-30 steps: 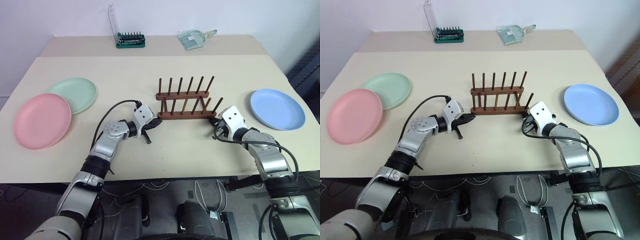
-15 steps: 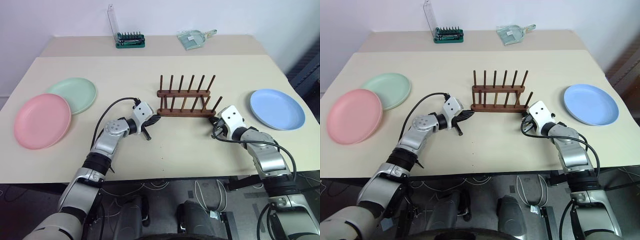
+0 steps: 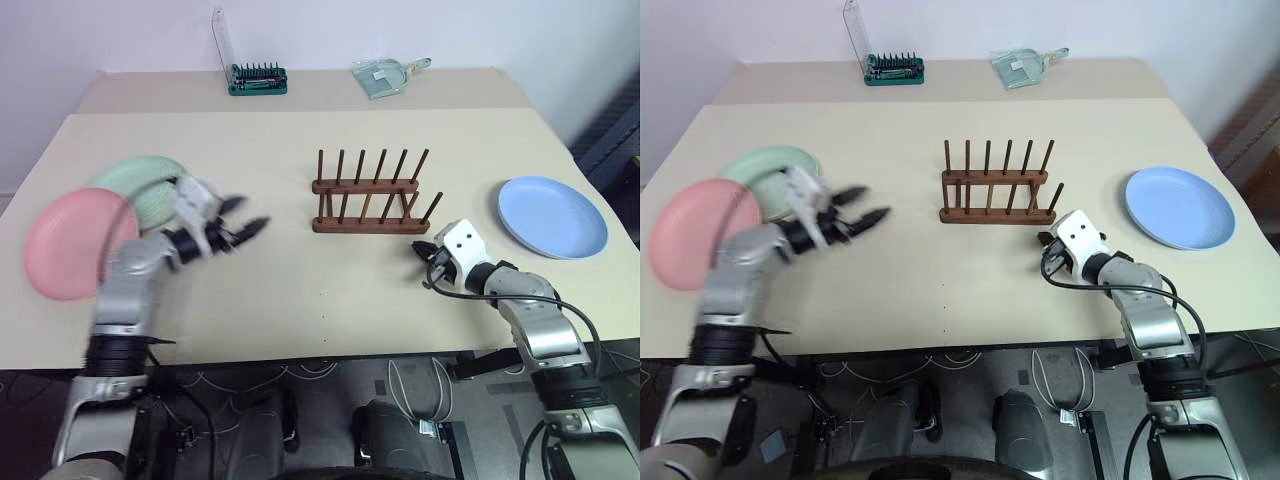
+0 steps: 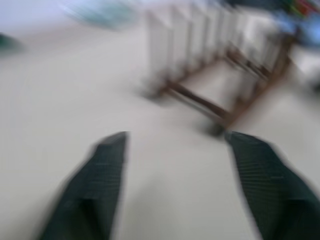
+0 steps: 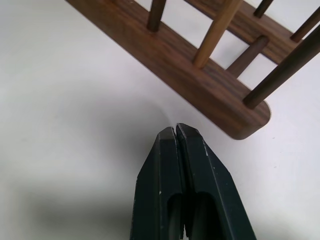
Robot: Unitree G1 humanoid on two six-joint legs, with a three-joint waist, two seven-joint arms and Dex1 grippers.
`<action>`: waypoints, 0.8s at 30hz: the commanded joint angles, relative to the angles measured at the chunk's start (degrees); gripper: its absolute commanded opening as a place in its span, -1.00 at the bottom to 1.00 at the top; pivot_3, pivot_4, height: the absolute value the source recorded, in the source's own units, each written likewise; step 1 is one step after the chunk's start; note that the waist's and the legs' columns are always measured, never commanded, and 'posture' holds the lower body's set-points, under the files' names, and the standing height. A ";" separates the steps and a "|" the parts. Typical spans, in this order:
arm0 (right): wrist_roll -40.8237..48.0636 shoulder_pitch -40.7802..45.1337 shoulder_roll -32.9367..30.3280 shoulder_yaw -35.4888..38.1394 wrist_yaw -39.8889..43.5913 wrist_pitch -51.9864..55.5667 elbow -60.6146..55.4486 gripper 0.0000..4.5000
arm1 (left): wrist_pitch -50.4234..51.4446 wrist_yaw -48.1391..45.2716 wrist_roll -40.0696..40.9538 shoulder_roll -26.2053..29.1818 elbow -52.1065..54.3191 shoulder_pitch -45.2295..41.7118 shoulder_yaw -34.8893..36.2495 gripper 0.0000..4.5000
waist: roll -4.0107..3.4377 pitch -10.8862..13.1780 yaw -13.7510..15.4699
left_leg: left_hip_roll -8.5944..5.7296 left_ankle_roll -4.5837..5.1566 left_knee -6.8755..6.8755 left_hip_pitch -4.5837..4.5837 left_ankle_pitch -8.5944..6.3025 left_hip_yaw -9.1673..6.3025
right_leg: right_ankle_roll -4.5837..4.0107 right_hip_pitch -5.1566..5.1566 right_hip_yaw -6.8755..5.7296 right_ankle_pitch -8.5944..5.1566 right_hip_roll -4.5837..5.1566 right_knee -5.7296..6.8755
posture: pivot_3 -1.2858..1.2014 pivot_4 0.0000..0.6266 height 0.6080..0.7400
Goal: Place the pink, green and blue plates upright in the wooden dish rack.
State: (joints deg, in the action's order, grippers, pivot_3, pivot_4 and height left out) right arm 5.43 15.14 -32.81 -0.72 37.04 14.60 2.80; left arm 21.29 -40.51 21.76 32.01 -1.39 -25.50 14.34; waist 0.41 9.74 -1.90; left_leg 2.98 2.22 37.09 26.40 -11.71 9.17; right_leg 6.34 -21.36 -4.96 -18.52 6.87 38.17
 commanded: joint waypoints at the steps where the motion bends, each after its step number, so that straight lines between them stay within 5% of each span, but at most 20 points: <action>1: 2.14 0.82 -0.22 0.48 2.12 0.30 -4.56 -1.00 | 4.27 15.33 0.23 1.66 1.45 -0.94 12.85 0.98 | 0.00 0.00 -0.12 | 0.00 0.00 0.00 0.00 0.00 0.00 | 0.00 0.01 0.00 0.00 0.00 0.00 | 0.03 -0.52 0.88; 4: 2.65 1.99 0.02 0.28 3.21 0.50 -4.29 -1.00 | 6.24 30.56 -3.84 2.92 -3.39 -1.54 21.36 0.98 | 0.02 0.00 -0.63 | 0.01 0.00 0.00 -0.02 0.01 -0.02 | 0.00 0.01 0.00 0.00 -0.02 0.03 | 0.03 -0.52 0.88; 9: 2.04 3.35 0.00 -0.40 4.33 0.01 -2.16 -1.00 | 10.97 40.98 -4.02 4.32 -5.32 -0.33 29.24 0.98 | 0.17 0.03 -0.26 | 0.00 -0.02 -0.02 -0.01 0.01 -0.01 | 0.01 -0.01 0.00 0.00 -0.03 0.01 | 0.03 -0.52 0.88; 14: 4.86 5.60 -0.16 -0.74 8.43 0.72 -3.54 -1.00 | 25.38 42.00 0.49 3.88 -1.62 5.37 33.70 0.98 | 0.29 0.05 -0.17 | -0.03 -0.03 -0.02 0.00 -0.01 -0.01 | 0.01 -0.01 -0.01 0.00 0.00 0.01 | 0.03 -0.52 0.88; 24: 12.36 1.55 -2.78 0.44 15.35 4.85 -13.04 -1.00 | 36.31 45.04 4.04 1.38 -1.97 7.56 37.25 0.98 | 0.49 -0.02 -0.17 | -0.03 -0.18 -0.09 -0.02 -0.07 -0.02 | 0.00 -0.01 -0.01 0.00 0.02 -0.01 | 0.03 -0.52 0.88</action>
State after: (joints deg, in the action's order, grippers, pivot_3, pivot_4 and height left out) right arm 17.14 16.45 -35.19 -1.65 52.64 19.78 -8.71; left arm 56.44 4.15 24.60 33.05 -4.35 -17.64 50.15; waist 0.90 9.72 -2.07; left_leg 2.96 2.01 37.01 26.37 -11.78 9.15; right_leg 6.33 -21.38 -4.97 -18.51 6.89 38.19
